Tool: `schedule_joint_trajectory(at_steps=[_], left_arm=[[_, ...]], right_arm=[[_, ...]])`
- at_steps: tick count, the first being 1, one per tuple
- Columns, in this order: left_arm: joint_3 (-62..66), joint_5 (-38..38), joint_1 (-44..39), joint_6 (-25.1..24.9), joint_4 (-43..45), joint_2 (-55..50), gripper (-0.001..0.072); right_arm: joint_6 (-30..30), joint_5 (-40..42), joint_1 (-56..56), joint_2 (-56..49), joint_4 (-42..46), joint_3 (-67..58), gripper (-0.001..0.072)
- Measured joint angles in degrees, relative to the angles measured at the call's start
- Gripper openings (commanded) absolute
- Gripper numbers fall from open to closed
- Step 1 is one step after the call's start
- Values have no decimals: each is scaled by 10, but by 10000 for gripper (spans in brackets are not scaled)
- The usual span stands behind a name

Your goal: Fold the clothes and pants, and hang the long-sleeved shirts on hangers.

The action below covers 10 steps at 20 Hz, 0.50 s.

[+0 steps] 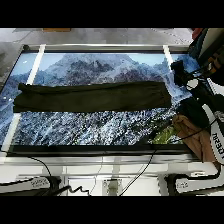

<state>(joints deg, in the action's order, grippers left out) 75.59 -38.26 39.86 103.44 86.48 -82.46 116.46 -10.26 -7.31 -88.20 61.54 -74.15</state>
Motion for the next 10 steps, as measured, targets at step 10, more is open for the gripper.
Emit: schedule_joint_trajectory(at_steps=[10], left_arm=[[-113,-100,137,-167,-309,-32,696]], right_arm=[[-20,-57,-3,14,3,0,682]])
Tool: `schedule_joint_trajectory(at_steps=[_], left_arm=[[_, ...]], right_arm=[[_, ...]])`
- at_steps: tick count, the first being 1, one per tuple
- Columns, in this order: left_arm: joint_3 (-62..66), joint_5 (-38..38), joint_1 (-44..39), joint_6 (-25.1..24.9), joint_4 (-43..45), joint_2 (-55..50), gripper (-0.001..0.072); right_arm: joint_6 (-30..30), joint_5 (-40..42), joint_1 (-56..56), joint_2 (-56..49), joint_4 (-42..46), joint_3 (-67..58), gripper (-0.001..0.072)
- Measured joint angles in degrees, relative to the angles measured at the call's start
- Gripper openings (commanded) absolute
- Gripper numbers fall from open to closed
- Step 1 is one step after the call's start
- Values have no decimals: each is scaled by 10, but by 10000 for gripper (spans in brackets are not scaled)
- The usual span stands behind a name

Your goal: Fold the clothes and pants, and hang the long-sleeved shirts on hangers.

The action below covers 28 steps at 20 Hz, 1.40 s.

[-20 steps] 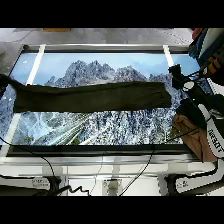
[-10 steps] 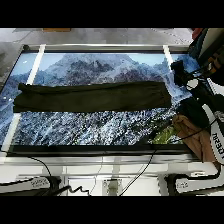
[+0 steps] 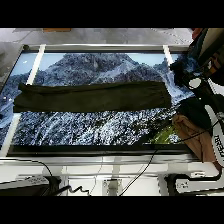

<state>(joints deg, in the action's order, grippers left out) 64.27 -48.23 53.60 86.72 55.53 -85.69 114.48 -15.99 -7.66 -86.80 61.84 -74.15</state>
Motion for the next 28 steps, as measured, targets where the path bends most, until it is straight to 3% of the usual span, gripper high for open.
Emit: schedule_joint_trajectory(at_steps=[6,13,17,18,20,22,23,24,25,26,27,28], left_arm=[[-13,94,-43,-89,-180,-63,700],[5,213,-116,-132,-230,-118,693],[28,248,-138,-146,-236,-141,687],[31,258,-142,-148,-236,-145,625],[34,277,-150,-148,-233,-151,369],[35,285,-158,-149,-230,-154,169],[37,288,-163,-150,-230,-155,13],[39,293,-167,-154,-226,-155,18],[42,296,-171,-161,-219,-156,17],[47,296,-174,-169,-214,-155,17],[53,296,-177,-179,-209,-153,17],[59,293,-179,-186,-206,-149,17]], right_arm=[[-1,-29,2,1,-11,0,682],[-4,-43,2,19,-17,0,681],[-57,-68,2,51,-17,0,681],[-76,-78,2,62,-17,0,681],[-111,-106,2,82,-16,0,681],[-139,-135,7,99,-17,-1,680],[-152,-150,12,105,-17,-2,679],[-166,-165,22,110,-17,-2,655],[-180,-174,35,113,-17,-3,531],[-196,-180,52,115,-17,-3,314],[-214,-183,71,117,-16,-3,31],[-229,-176,90,118,-12,-3,31]])
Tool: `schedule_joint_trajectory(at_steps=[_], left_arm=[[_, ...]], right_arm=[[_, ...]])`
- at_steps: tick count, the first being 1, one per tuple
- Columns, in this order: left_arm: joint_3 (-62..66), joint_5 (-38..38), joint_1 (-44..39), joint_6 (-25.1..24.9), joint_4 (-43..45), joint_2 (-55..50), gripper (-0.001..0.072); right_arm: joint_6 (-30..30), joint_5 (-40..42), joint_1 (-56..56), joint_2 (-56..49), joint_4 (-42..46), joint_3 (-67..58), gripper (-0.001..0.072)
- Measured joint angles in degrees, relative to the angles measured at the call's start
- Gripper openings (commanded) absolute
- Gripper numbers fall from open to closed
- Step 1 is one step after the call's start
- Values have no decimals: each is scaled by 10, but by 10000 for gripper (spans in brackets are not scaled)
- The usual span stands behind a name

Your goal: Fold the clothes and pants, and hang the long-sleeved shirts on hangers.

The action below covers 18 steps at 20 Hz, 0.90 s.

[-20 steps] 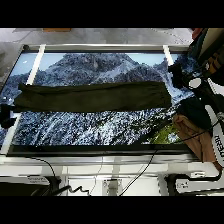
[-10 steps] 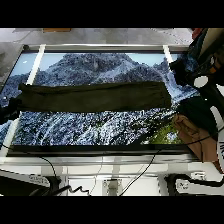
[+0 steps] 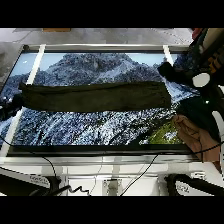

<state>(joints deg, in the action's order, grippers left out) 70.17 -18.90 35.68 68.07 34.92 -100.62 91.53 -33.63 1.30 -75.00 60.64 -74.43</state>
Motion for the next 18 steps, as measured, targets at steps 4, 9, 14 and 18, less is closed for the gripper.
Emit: schedule_joint_trajectory(at_steps=[4,9,14,18], left_arm=[[20,-27,-5,-26,8,34,17],[28,-123,-7,-116,11,108,17],[29,-205,-7,-153,12,188,18],[29,-263,-7,-160,12,234,18]], right_arm=[[-37,82,80,-12,18,-1,30],[-30,129,169,-101,4,-39,28],[-12,95,254,-271,-28,-204,28],[7,46,312,-422,-67,-375,27]])
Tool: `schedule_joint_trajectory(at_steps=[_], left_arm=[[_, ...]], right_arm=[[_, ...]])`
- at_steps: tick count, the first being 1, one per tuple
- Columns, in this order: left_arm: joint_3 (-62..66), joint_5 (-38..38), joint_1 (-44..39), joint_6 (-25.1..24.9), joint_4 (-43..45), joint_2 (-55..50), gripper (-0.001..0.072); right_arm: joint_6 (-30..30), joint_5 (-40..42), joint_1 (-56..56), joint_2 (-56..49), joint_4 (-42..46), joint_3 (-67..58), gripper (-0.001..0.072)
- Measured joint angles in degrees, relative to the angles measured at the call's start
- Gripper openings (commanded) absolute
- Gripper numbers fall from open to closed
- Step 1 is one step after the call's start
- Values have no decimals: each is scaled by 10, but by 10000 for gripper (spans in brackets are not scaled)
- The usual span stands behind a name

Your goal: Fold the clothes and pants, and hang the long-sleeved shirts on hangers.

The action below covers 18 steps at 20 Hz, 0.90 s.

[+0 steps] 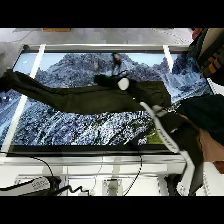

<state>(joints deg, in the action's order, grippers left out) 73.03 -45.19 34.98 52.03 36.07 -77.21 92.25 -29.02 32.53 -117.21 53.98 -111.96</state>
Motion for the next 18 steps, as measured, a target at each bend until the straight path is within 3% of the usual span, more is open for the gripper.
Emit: schedule_joint_trajectory(at_steps=[7,12,18], left_arm=[[0,-76,-21,-4,-13,32,17],[0,-116,-84,-4,-67,36,18],[0,-105,-174,-4,-117,36,18]], right_arm=[[29,-20,87,-116,-118,-57,27],[32,47,166,-143,-155,-60,27],[33,104,184,-148,-163,-60,30]])
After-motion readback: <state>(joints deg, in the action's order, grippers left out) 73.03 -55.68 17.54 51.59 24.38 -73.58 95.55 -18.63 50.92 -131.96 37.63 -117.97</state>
